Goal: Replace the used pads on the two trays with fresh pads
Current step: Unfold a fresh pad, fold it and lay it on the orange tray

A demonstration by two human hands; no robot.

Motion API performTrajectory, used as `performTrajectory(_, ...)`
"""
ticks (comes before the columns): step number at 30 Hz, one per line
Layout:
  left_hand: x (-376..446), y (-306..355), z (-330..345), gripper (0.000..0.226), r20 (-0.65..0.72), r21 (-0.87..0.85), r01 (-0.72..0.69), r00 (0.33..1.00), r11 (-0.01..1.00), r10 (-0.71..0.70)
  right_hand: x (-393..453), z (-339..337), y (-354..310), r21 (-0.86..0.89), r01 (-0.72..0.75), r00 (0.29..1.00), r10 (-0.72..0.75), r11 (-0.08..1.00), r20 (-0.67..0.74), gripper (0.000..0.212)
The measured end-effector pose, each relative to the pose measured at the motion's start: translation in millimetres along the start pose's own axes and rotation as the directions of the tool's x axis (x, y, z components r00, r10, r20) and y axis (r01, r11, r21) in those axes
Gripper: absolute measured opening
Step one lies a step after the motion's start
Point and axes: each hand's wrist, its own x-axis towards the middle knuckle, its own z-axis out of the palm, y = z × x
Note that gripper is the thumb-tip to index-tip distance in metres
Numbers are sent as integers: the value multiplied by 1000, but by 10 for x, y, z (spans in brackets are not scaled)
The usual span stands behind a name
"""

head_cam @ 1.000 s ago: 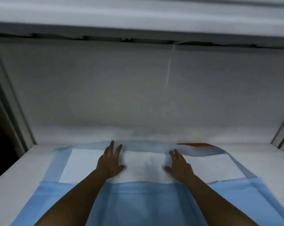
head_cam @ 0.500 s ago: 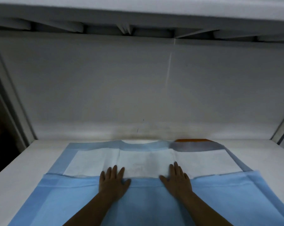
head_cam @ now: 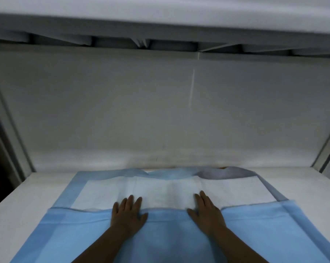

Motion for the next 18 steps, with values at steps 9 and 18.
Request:
performTrajectory(9, -303, -66, 48, 79, 1, 65, -14, 1000, 998, 14, -254, 44, -2, -66, 71, 996, -67, 995, 60, 154)
performTrajectory(18, -255, -102, 45, 69, 37, 64, -60, 998, 996, 58, -156, 3, -7, -38, 25, 998, -24, 999, 52, 156)
